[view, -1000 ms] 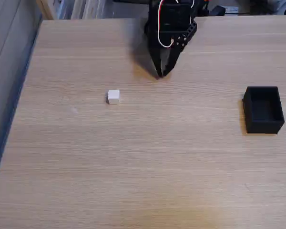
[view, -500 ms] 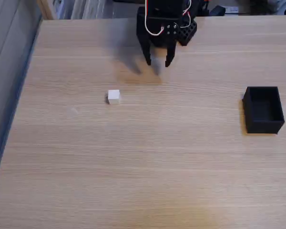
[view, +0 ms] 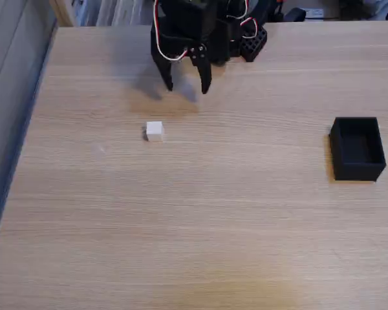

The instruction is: Pick a white block and place it in the black box.

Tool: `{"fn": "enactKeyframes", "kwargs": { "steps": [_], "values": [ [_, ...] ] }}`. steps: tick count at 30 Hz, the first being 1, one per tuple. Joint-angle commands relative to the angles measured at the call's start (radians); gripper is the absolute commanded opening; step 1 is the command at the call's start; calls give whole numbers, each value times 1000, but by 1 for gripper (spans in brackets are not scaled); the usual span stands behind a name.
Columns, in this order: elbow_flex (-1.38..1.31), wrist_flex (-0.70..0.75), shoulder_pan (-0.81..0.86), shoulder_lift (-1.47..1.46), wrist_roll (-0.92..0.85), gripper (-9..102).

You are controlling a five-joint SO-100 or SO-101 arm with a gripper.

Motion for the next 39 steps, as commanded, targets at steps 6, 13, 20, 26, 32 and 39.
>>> {"fn": "enactKeyframes", "kwargs": {
  "steps": [6, 13, 20, 26, 32, 39],
  "values": [
    [-124, -126, 61, -218, -57, 30],
    [-163, -199, 127, -334, -144, 30],
    [-235, -212, 158, -440, -178, 30],
    [-273, -215, 143, -495, -176, 30],
    [-298, -218, 109, -526, -160, 30],
    [-322, -236, 67, -565, -129, 30]
  ]
}}
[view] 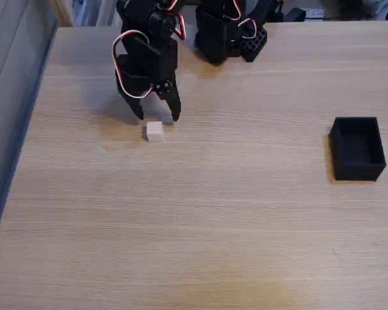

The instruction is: Pick a white block and place it in the black box.

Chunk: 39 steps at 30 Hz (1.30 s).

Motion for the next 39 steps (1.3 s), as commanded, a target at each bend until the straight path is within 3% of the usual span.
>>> {"fn": "enactKeyframes", "kwargs": {
  "steps": [1, 26, 39],
  "values": [
    [-43, -14, -20, -12, 18, 30],
    [-146, -57, -28, -163, 37, 28],
    [-147, -6, -35, -156, 20, 2]
  ]
}}
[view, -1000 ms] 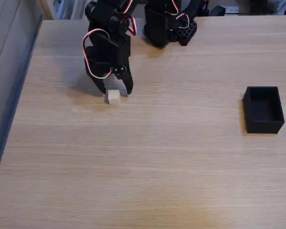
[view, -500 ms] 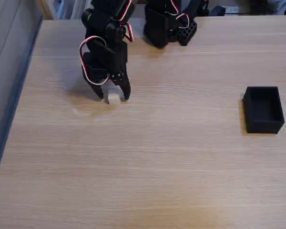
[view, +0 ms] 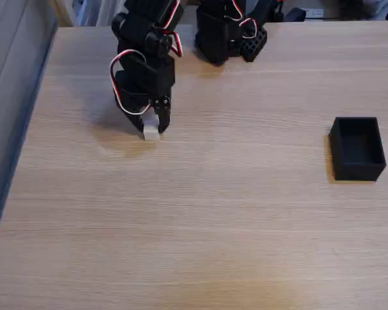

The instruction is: Pick a white block and place it in the black box.

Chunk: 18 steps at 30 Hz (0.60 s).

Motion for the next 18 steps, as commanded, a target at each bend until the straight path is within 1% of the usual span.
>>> {"fn": "enactKeyframes", "kwargs": {
  "steps": [1, 6, 10, 14, 18],
  "values": [
    [-34, 12, 2, 12, -23, 0],
    [-52, 60, -5, 46, -55, 0],
    [-104, 192, -40, 123, -49, 0],
    [-123, 311, -115, 229, -28, 0],
    [-107, 397, -241, 357, 38, 0]
  ]
}}
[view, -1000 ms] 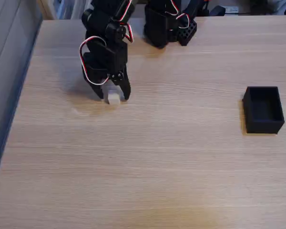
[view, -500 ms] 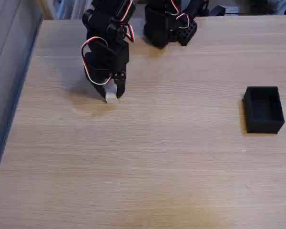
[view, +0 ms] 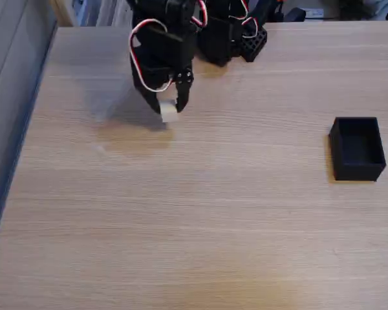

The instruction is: Pick a white block and place it in the black box.

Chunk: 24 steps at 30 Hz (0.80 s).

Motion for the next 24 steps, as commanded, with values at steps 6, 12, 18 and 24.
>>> {"fn": "enactKeyframes", "kwargs": {
  "steps": [6, 12, 18, 24],
  "values": [
    [-25, 164, -394, 253, 250, 0],
    [-43, 161, -736, 310, 440, 0],
    [-71, 95, -957, 276, 571, 0],
    [-132, -14, -1058, 163, 655, 0]
  ]
}}
